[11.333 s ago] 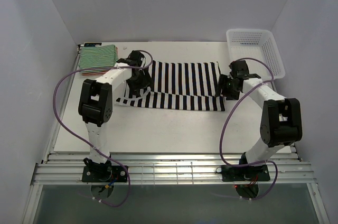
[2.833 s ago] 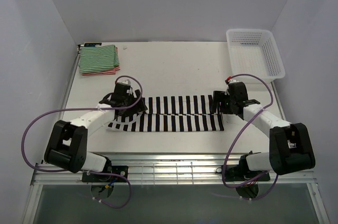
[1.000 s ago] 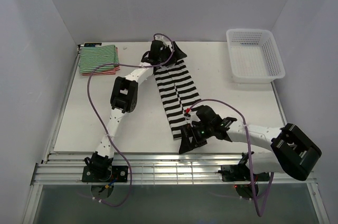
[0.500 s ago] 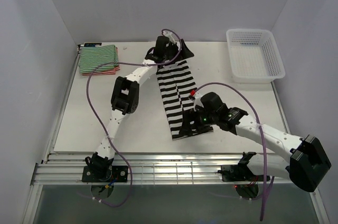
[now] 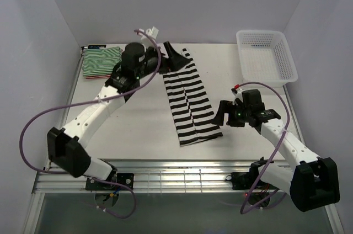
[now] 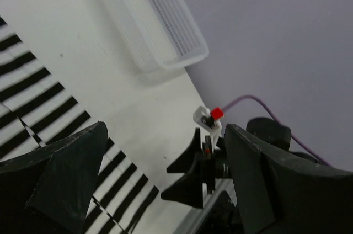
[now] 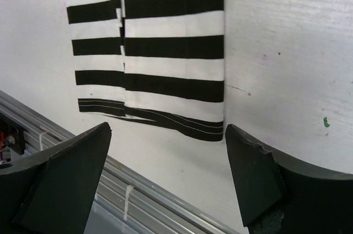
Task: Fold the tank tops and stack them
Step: Fold the tank top
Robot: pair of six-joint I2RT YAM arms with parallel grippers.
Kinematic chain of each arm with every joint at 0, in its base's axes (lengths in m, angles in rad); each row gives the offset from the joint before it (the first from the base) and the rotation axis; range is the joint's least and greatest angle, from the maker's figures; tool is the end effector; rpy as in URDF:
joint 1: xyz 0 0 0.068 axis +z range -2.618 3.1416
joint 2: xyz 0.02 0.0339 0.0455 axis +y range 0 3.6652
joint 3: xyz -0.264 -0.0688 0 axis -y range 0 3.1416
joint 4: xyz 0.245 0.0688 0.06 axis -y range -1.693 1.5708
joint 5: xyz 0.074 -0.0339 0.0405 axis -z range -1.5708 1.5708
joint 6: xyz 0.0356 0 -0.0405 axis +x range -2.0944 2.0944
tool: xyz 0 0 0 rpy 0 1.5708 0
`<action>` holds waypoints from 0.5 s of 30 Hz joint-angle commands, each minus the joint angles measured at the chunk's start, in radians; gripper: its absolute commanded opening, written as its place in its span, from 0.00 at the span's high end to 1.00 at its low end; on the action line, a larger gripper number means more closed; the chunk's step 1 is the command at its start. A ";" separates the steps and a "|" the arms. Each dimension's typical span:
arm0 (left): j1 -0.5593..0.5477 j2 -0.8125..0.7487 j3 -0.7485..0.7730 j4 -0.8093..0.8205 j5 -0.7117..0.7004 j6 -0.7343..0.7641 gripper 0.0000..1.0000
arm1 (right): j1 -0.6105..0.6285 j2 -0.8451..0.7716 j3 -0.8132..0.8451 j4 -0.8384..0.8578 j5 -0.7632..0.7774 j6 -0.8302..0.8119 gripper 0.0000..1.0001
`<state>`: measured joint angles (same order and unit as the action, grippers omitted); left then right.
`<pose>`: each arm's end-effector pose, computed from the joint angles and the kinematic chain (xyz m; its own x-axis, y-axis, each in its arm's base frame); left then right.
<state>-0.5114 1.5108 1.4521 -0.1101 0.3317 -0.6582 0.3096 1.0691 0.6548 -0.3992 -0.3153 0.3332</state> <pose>0.3069 -0.1855 0.4045 -0.5702 -0.3432 -0.7464 0.4979 0.5783 -0.6463 0.2019 0.0762 0.2229 -0.8152 0.0657 -0.5755 -0.2391 0.8668 0.4376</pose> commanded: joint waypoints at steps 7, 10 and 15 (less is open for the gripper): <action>-0.150 -0.256 -0.722 -0.108 -0.022 -0.274 0.02 | -0.110 0.071 -0.075 -0.020 -0.159 -0.102 0.10; -0.171 -0.267 -0.832 -0.089 -0.022 -0.320 0.02 | -0.127 0.098 -0.095 -0.010 -0.171 -0.112 0.10; -0.200 -0.204 -0.855 -0.010 0.001 -0.354 0.02 | -0.129 0.141 -0.119 0.030 -0.194 -0.112 0.10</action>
<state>-0.6926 1.3090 0.5850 -0.2230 0.3107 -0.9627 0.1844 1.1942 0.5449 -0.4053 -0.4706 0.2455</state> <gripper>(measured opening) 0.978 0.900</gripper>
